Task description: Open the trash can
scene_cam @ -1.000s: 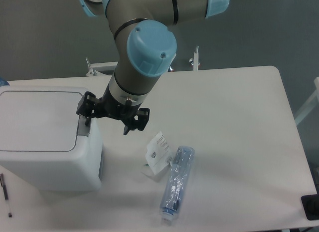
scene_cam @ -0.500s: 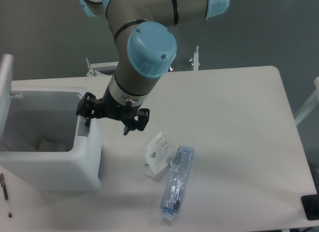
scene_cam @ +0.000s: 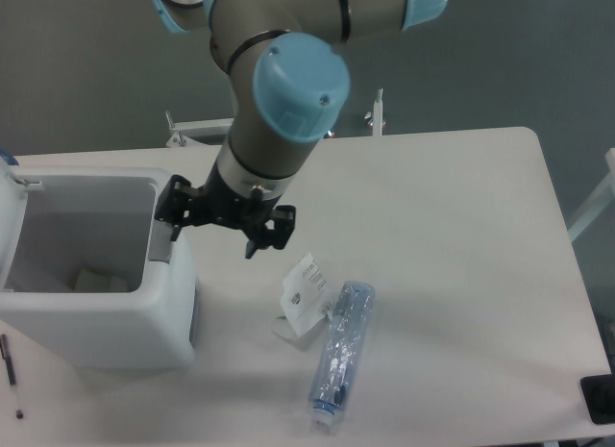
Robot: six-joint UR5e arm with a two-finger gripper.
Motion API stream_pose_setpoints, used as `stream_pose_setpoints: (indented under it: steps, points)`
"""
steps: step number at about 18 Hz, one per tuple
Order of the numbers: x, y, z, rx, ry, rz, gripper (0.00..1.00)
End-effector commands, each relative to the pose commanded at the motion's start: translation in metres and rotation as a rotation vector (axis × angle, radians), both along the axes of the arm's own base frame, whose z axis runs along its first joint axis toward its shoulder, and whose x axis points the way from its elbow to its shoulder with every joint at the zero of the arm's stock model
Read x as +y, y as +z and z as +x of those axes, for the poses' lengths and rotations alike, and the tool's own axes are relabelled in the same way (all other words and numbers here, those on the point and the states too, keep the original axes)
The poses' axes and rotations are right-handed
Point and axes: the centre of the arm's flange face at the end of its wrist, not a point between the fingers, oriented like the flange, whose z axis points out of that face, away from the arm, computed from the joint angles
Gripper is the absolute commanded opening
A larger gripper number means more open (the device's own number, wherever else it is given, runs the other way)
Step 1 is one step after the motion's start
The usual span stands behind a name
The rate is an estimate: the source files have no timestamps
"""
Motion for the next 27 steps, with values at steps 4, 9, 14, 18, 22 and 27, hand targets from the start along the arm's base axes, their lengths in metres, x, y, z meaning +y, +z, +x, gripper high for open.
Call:
stream_pose_setpoints:
  steps: [4,9,14,18,22,27]
  points:
    - [-0.014,0.000,-0.036,0.152,-0.021,-0.013,1.00]
    - [-0.038,-0.026,-0.088,0.222,-0.131,-0.052,1.00]
    - [-0.074,-0.071,-0.162,0.247,-0.205,-0.070,1.00]
    - [-0.093,-0.102,-0.190,0.275,-0.346,-0.145,1.00]
    - [-0.110,-0.116,-0.212,0.318,-0.536,-0.171,1.00]
    - [-0.119,-0.121,-0.224,0.348,-0.645,-0.157,1.00]
